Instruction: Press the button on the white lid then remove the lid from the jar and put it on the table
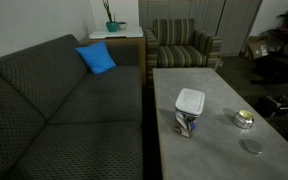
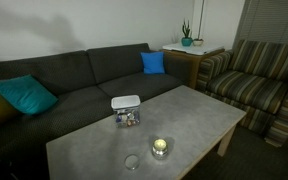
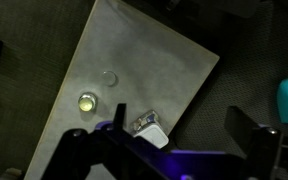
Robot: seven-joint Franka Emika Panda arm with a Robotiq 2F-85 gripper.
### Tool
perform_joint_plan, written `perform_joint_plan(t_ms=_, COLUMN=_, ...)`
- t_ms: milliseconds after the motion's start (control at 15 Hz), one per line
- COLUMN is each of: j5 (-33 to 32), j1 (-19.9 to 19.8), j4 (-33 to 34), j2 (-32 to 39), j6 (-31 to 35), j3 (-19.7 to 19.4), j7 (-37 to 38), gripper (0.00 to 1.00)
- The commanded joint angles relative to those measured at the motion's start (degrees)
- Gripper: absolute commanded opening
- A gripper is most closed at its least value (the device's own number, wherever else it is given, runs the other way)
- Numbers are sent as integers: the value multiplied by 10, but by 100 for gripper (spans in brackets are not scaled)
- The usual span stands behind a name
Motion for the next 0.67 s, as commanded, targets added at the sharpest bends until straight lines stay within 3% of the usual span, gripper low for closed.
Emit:
perform_joint_plan(t_ms=0, j5=1, j1=-2, j4=2, j2=4, j6=-1, j3=2, j7=0, gripper=100)
perform_joint_plan(t_ms=333, j5=3, j1=5, j4=-1, j2=1, j6=4, j3=-1, j7=-18, gripper=100)
perform_joint_plan(t_ms=600, j5=1, j1=10, j4=11, j2=65, j6=81, j3=6, j7=-21, gripper=100)
